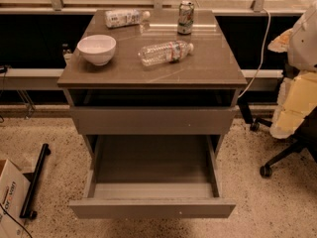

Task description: Close middle drawer

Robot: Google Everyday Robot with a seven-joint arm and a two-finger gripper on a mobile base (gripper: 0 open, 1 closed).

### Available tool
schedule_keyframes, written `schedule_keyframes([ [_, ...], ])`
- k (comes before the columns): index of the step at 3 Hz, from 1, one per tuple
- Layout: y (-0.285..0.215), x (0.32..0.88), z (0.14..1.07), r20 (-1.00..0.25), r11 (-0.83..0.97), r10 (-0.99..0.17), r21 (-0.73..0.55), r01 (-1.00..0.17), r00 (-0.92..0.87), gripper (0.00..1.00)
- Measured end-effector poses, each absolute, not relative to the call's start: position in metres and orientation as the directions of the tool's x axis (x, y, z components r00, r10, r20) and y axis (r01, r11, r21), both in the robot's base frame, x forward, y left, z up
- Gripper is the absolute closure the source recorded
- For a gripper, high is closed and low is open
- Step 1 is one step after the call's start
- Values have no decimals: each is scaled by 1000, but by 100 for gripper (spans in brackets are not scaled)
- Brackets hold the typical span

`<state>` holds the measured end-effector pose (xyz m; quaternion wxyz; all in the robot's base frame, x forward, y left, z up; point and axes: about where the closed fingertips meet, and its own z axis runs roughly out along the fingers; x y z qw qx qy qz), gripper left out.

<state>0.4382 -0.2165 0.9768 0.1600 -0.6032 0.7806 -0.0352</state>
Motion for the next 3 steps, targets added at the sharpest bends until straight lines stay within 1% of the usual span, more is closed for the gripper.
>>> schedule_keyframes([
  [1,-216,438,977,-207,270,-953,-248,-930,-221,0],
  [2,-216,438,979,-210,270,-953,-258,-928,-219,18],
  [3,-199,419,959,-229,288,-942,-188,-939,-244,41],
])
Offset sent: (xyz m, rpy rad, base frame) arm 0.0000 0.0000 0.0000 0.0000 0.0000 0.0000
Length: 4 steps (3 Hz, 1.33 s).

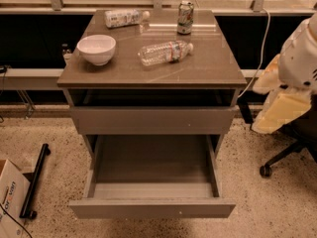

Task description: Close middle drawer

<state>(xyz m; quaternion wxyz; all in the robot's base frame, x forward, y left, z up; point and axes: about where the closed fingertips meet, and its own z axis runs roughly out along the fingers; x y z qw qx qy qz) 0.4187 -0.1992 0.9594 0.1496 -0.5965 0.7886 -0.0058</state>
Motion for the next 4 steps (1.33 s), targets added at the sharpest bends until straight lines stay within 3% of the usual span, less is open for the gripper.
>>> schedule_keyframes([
  [2,-161,368,888,-261,259,-939,-104,-960,-225,88],
  [3,-164,348,809,-332,297,-904,-37,-954,-269,100],
  [4,-164,348,809,-332,297,-904,-37,-954,-269,100],
])
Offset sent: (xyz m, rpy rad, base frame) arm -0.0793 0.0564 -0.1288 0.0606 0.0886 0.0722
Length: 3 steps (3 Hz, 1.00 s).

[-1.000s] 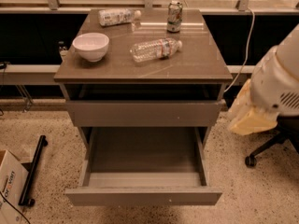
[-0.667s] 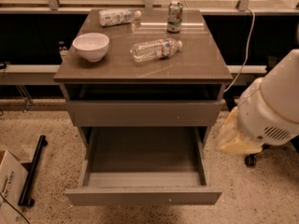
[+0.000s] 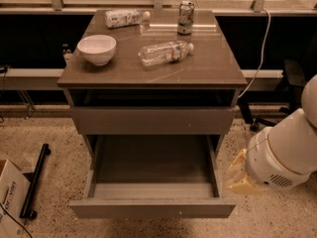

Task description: Close middle drawer

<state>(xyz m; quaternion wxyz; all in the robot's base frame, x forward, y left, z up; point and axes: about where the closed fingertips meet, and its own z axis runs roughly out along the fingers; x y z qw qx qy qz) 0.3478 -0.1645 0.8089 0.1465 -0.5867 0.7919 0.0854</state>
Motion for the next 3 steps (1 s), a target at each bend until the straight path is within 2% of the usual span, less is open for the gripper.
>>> schedule_keyframes([
  [3,-120,326,676,-456,360,-803,142,-922,-383,100],
])
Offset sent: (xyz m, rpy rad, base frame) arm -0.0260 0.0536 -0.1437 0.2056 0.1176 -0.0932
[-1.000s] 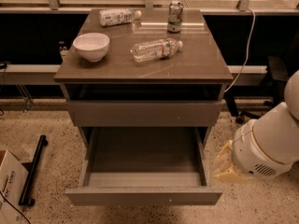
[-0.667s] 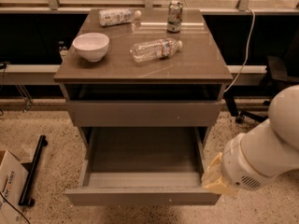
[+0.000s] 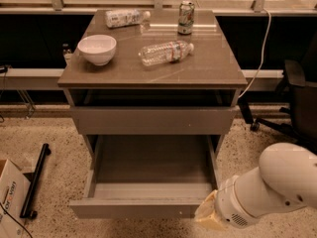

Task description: Close middle drawer

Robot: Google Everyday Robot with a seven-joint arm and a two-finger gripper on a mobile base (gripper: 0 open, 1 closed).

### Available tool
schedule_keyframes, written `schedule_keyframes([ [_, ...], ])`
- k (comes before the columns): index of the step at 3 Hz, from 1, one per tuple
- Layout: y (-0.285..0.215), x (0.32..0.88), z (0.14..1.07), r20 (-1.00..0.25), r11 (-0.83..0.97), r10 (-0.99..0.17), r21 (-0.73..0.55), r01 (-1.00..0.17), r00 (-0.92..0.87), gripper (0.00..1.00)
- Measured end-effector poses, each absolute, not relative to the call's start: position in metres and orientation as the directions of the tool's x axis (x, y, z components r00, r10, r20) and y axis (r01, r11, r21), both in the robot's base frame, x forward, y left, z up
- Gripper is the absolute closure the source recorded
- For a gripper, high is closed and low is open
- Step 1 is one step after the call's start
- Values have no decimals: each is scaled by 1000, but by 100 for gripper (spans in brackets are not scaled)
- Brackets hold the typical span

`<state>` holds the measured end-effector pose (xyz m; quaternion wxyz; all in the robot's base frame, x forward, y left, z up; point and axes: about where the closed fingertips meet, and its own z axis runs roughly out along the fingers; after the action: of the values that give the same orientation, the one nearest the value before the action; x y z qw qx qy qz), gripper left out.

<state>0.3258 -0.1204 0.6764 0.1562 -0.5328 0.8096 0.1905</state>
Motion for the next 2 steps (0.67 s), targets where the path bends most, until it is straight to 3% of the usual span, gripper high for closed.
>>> schedule_keyframes([
  [2,-106,337,576,-543,381,-707,246,-891,-452,100],
])
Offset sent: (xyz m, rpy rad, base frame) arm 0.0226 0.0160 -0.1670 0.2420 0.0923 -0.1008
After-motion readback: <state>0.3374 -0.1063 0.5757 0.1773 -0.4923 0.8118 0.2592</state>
